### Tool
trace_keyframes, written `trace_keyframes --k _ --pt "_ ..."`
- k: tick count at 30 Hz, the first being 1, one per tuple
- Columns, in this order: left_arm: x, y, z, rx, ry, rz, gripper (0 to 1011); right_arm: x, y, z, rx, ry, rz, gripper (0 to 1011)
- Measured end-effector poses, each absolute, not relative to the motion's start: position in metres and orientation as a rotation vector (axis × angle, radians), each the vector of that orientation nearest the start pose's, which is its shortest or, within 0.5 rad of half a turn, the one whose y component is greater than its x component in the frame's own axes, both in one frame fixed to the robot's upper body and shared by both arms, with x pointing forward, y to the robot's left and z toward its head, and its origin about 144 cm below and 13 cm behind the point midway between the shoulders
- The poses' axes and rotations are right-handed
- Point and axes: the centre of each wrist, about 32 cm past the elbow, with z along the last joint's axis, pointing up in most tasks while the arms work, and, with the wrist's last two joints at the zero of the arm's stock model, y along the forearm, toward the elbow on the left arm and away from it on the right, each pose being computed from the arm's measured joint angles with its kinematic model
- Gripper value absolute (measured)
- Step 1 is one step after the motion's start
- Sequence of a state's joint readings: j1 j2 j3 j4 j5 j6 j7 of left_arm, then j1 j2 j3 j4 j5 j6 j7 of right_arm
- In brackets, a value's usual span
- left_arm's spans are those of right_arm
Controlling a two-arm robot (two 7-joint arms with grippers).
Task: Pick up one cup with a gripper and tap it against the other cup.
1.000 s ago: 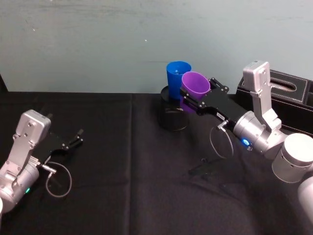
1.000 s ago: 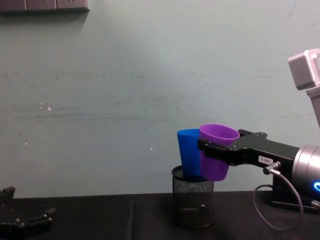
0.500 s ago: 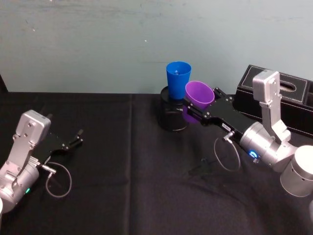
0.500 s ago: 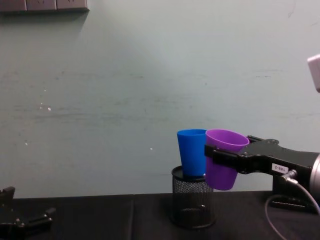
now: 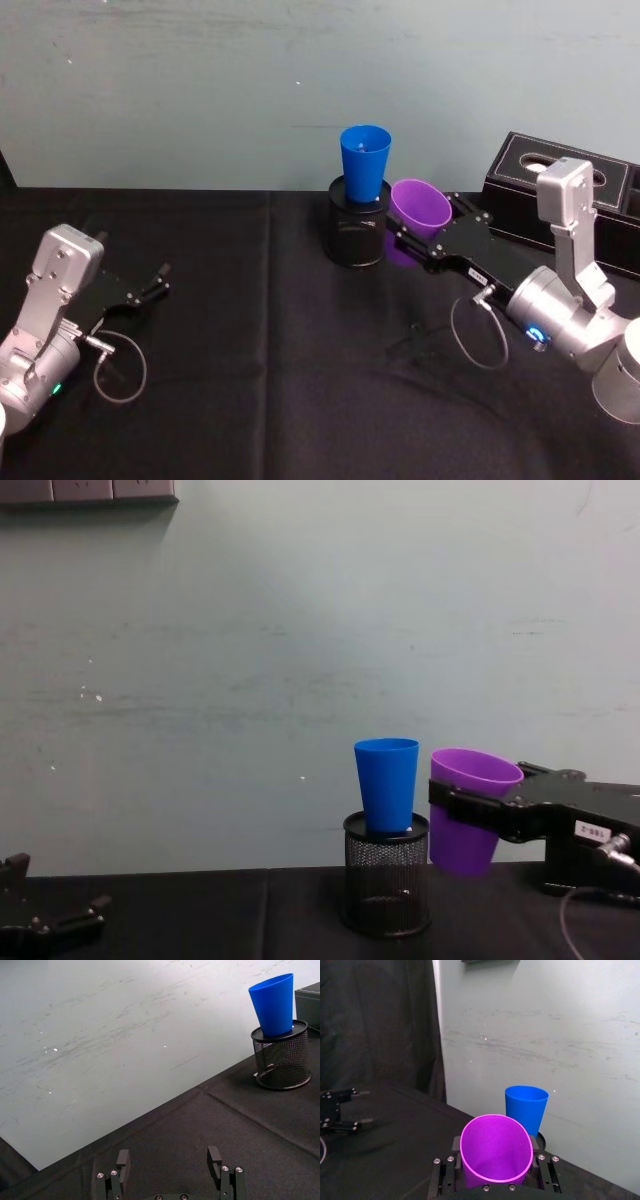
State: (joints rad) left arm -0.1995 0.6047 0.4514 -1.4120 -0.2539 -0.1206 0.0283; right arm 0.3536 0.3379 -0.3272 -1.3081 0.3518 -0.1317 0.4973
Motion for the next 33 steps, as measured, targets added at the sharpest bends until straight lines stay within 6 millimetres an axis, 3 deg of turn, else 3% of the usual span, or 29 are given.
trace_keyframes --k 21,33 --pt "0.489 0.310 1.140 0.304 -0.285 1.248 1011 0.515 -0.268 1.165 0.008 -0.112 -0.863 739" --pt "0.489 0.310 1.140 0.304 -0.285 1.248 1011 0.505 -0.274 1.163 0.035 -0.130 -0.865 739"
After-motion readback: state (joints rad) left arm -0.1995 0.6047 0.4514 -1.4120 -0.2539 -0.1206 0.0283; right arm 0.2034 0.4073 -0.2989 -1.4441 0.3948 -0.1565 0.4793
